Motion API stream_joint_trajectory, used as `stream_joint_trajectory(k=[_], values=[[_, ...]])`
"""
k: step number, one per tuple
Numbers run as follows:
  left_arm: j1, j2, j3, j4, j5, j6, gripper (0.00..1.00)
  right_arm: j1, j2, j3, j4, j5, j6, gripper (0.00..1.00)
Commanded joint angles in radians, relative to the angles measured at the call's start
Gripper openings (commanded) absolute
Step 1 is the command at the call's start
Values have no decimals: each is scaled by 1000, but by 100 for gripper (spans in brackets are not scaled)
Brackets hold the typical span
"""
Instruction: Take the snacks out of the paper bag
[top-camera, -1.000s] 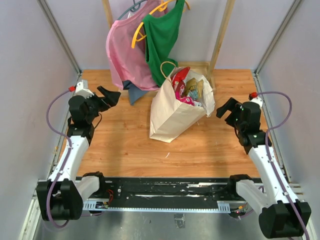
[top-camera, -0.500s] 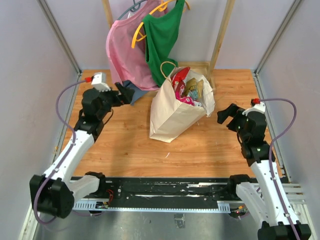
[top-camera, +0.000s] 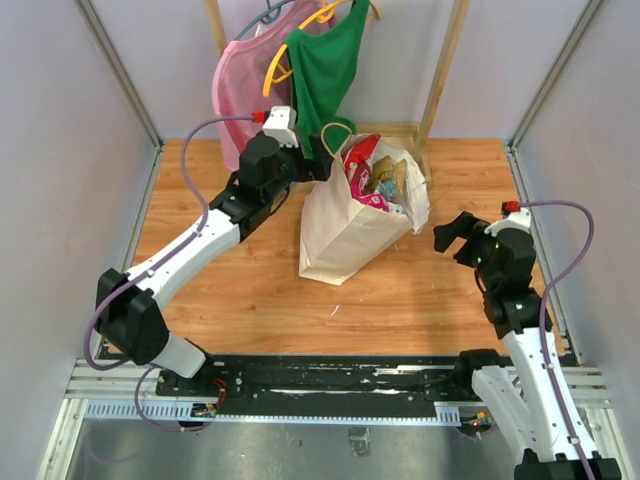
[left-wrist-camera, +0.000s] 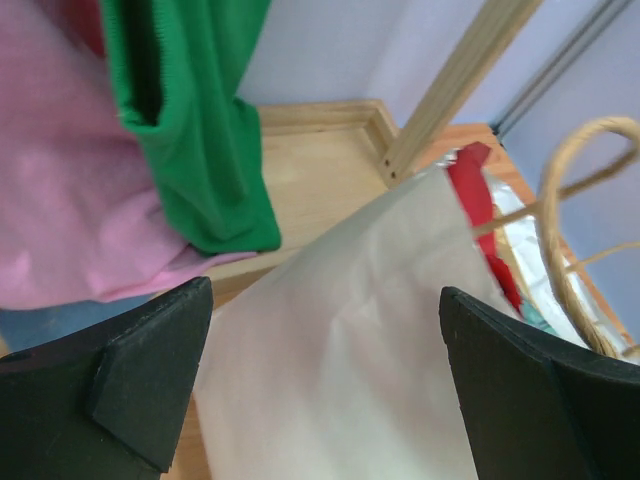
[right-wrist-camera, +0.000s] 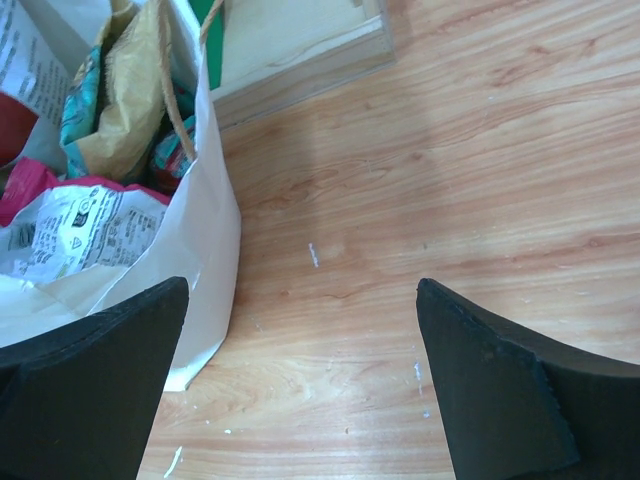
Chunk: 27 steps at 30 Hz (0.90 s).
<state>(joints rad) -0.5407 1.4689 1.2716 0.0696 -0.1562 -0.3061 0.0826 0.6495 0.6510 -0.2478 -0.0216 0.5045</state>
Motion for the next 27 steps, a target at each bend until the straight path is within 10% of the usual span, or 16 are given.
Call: stream_joint_trajectory(k=[1, 16, 27], values=[[-31, 22, 9, -10, -107, 35, 100, -6, 22, -62, 132, -190, -9, 99], [145, -206, -671, 217, 73, -255, 100, 435, 201, -418, 748, -36, 127, 99], [143, -188, -963, 597, 259, -489, 100, 535, 784, -386, 1464, 2, 179, 99]])
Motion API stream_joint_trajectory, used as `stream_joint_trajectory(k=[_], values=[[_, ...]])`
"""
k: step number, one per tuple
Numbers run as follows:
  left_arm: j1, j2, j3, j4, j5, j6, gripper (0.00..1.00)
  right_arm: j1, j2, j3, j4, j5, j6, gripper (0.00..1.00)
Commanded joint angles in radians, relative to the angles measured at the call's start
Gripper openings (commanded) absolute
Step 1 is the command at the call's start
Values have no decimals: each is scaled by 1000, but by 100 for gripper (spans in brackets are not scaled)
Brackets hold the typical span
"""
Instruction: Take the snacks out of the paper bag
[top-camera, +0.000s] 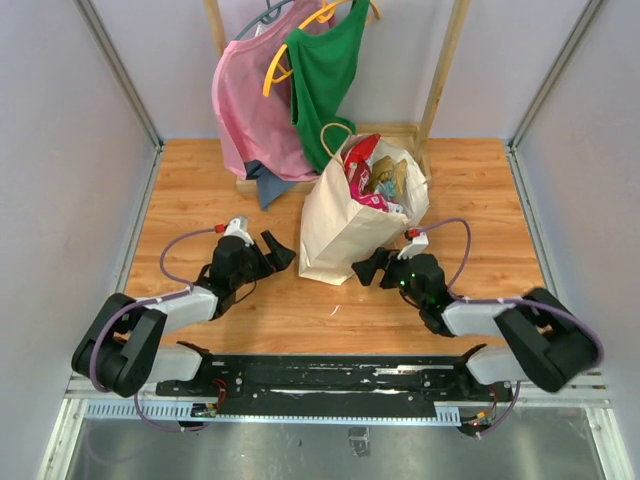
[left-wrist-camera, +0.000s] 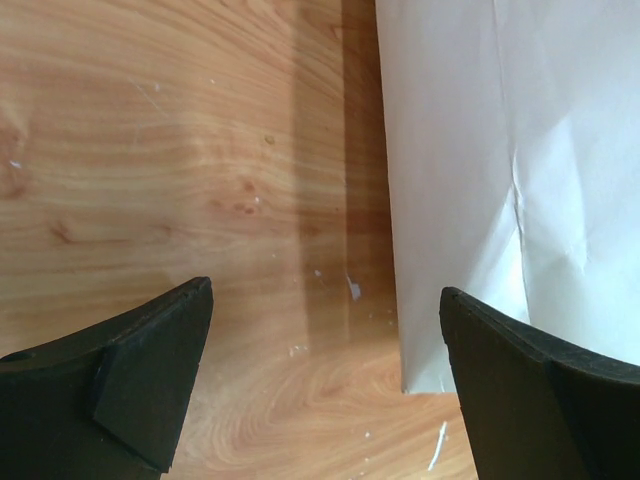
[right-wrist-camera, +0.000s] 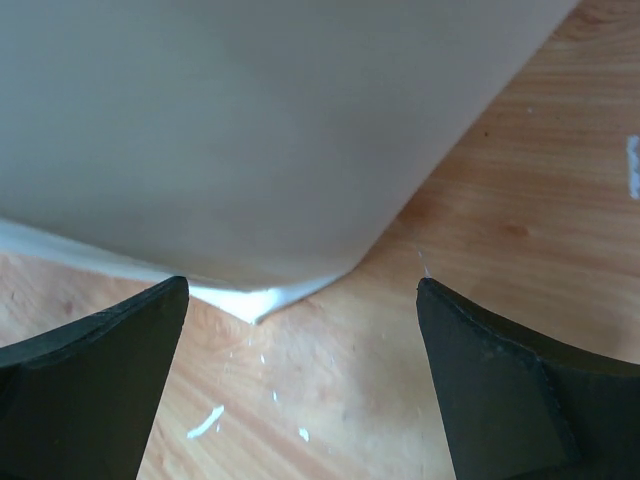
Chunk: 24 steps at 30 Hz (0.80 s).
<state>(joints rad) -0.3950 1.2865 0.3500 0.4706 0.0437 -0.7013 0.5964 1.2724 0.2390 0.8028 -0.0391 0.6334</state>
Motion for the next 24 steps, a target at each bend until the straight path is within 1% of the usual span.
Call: stream_joint_trajectory(k=[1, 3, 5, 7, 11, 14, 20, 24], values=[[-2, -4, -46, 217, 75, -104, 100, 24, 221, 31, 491, 13, 59, 99], [-3, 2, -45, 235, 84, -108, 100, 28, 348, 36, 663, 11, 81, 99], [-1, 1, -28, 217, 57, -92, 100, 29, 431, 40, 769, 25, 111, 99], [-1, -14, 9, 161, 6, -58, 100, 40, 449, 46, 770, 35, 106, 99], [-1, -49, 97, 60, -102, 9, 100, 96, 391, 14, 734, 141, 5, 99], [-2, -25, 158, 64, -139, 52, 100, 108, 368, -3, 736, 167, -37, 99], [-1, 177, 296, 111, -188, 117, 100, 110, 378, 3, 770, 140, -93, 99], [-5, 332, 352, 195, -122, 77, 100, 115, 355, 0, 771, 178, -166, 99]])
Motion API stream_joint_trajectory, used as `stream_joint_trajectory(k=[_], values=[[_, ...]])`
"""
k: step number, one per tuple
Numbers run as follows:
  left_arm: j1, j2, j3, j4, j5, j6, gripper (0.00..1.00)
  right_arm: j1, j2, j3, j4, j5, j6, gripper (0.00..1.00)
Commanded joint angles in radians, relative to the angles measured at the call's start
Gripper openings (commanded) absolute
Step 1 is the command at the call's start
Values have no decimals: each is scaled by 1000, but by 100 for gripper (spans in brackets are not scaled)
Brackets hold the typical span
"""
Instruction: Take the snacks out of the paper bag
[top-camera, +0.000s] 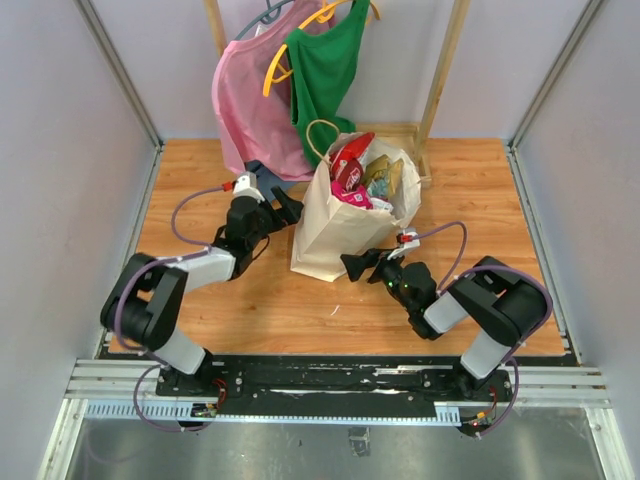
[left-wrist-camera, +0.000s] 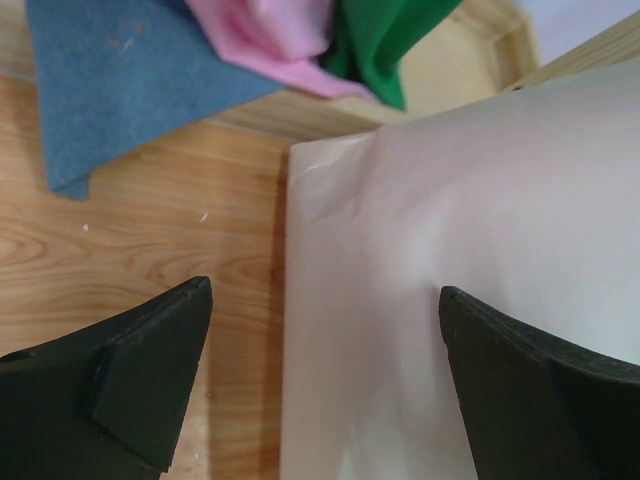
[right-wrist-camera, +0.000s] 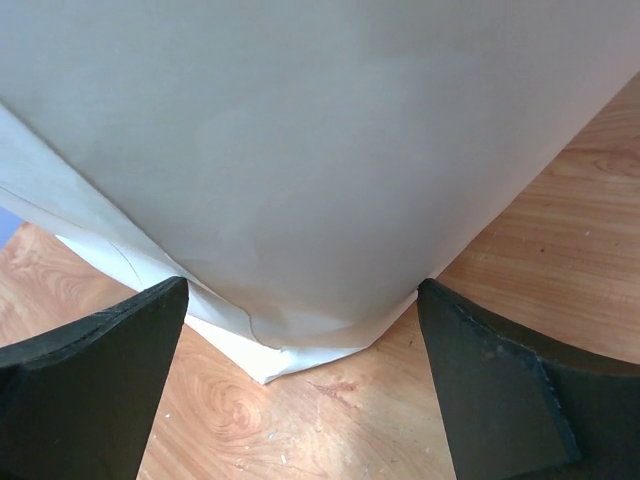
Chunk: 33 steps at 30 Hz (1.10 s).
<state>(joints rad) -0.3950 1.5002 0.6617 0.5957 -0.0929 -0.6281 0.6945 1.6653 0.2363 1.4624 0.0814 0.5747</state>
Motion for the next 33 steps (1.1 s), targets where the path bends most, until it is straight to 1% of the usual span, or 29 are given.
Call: stream_joint_trajectory(k=[1, 4, 7, 10, 13, 17, 22, 24, 26, 29, 31, 33], values=[[-10, 151, 59, 74, 19, -11, 100, 16, -46, 4, 112, 60, -134, 99], [-31, 229, 113, 58, 24, -43, 100, 13, -79, 18, 105, 37, -204, 99], [-73, 284, 165, 17, 26, -54, 100, 9, -109, 42, 90, -37, -263, 100], [-129, 318, 194, -14, 6, -50, 100, -16, -159, 76, 4, -142, -284, 99], [-174, 353, 192, 2, 21, -80, 100, -26, -231, 111, -96, -186, -334, 98], [-224, 429, 198, 69, 70, -148, 100, -26, -329, 192, -296, -217, -427, 98], [-261, 518, 216, 182, 157, -260, 100, -29, -408, 287, -479, -242, -544, 99], [-291, 552, 247, 207, 174, -302, 100, -30, -436, 323, -566, -252, -589, 99], [-333, 585, 291, 221, 166, -333, 100, -30, -471, 351, -665, -255, -650, 100], [-404, 636, 358, 254, 129, -373, 100, -55, -531, 422, -864, -287, -737, 99], [-449, 670, 442, 210, 104, -365, 100, -93, -565, 484, -1028, -343, -772, 99], [-496, 701, 557, 90, 76, -304, 100, -131, -590, 545, -1158, -373, -784, 98]])
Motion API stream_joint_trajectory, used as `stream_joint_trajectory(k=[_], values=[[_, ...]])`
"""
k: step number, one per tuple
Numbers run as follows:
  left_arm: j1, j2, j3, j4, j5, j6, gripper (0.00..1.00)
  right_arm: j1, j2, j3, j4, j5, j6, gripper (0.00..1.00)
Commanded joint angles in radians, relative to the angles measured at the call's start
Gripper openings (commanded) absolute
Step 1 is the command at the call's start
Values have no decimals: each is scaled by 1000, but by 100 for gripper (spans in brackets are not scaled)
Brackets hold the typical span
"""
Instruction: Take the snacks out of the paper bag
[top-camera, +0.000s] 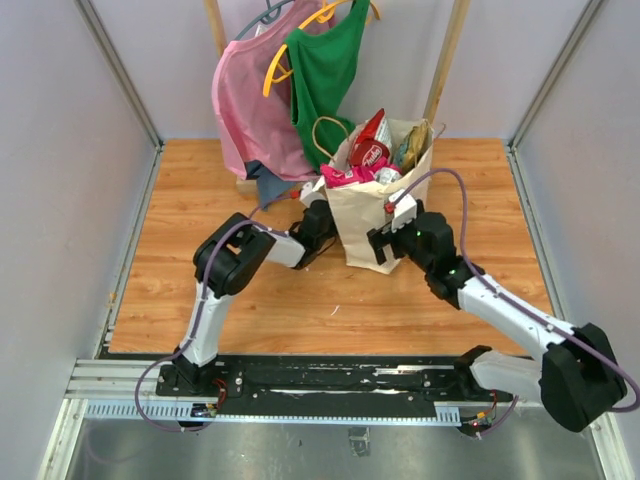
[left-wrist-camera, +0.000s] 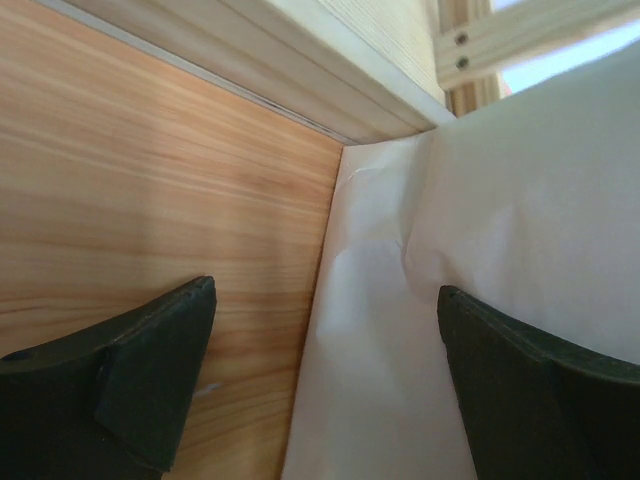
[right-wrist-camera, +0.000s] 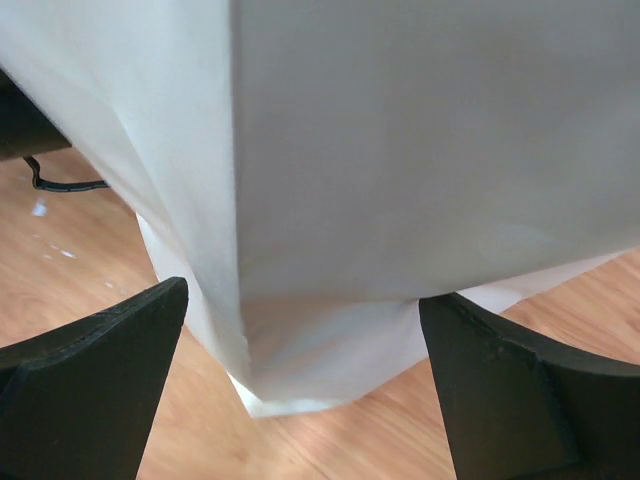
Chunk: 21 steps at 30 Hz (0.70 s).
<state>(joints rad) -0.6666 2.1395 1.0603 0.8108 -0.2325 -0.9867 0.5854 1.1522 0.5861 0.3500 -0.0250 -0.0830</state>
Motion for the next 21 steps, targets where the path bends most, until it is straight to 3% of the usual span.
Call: stream_joint_trajectory(k=[1, 3, 6, 10, 14, 17, 21], values=[[-249, 74, 224, -160, 205, 78, 100, -44, -90, 217, -86, -289, -128, 98], [-275, 79, 261, -191, 186, 106, 100, -92, -106, 237, -117, -324, -110, 98], [-267, 25, 184, -194, 151, 129, 100, -149, -110, 262, -154, -347, -72, 98], [-180, -150, -69, -168, 133, 171, 100, -165, -103, 286, -250, -303, -61, 98], [-92, -359, -281, -286, 81, 284, 100, -167, -120, 251, -254, -264, -6, 98], [-73, -524, -427, -367, 4, 350, 100, -168, -143, 217, -229, -292, 48, 98], [-73, -708, -585, -434, -65, 332, 100, -168, -173, 196, -225, -325, 99, 98]])
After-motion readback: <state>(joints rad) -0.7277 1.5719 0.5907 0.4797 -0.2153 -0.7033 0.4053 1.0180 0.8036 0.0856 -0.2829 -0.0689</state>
